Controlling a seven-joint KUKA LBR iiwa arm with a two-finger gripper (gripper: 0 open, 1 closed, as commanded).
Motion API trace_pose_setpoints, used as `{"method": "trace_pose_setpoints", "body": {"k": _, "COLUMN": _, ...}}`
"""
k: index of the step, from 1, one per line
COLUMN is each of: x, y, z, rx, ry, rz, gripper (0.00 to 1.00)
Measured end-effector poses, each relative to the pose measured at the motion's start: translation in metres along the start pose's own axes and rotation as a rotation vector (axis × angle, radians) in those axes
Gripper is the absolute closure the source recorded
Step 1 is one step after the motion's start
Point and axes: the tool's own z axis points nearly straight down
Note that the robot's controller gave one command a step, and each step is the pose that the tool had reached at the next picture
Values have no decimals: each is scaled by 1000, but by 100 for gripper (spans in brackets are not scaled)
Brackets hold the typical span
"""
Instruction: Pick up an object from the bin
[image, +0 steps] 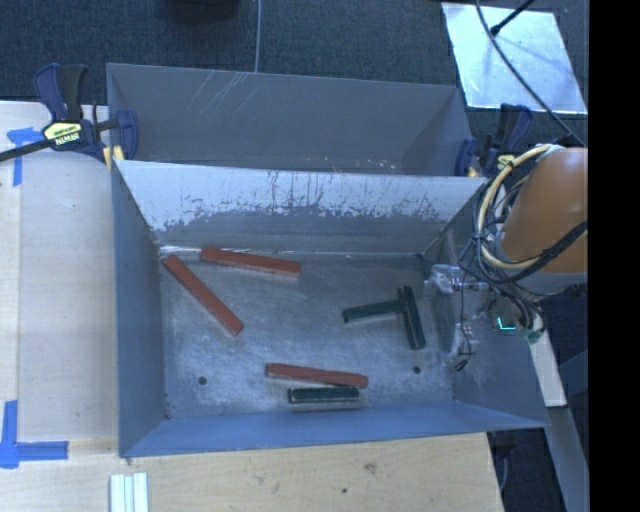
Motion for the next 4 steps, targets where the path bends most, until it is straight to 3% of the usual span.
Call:
{"method": "trace_pose_setpoints", "body": {"k": 1, "x": -46, "y": 0, "z": 82, "rx": 0, "ry": -9, "rz": -26, "gripper": 0}}
{"method": "trace_pose_setpoints", "body": {"k": 2, "x": -97, "y": 48, "z": 79, "rx": 0, "ry": -12, "rz": -224, "gripper": 0}}
{"method": "trace_pose_setpoints", "body": {"k": 3, "x": -96, "y": 46, "z": 79, "rx": 1, "ry": -10, "rz": -222, "gripper": 100}}
{"method": "trace_pose_setpoints", "body": {"k": 4, "x": -96, "y": 46, "z": 79, "rx": 2, "ry": -10, "rz": -223, "gripper": 0}}
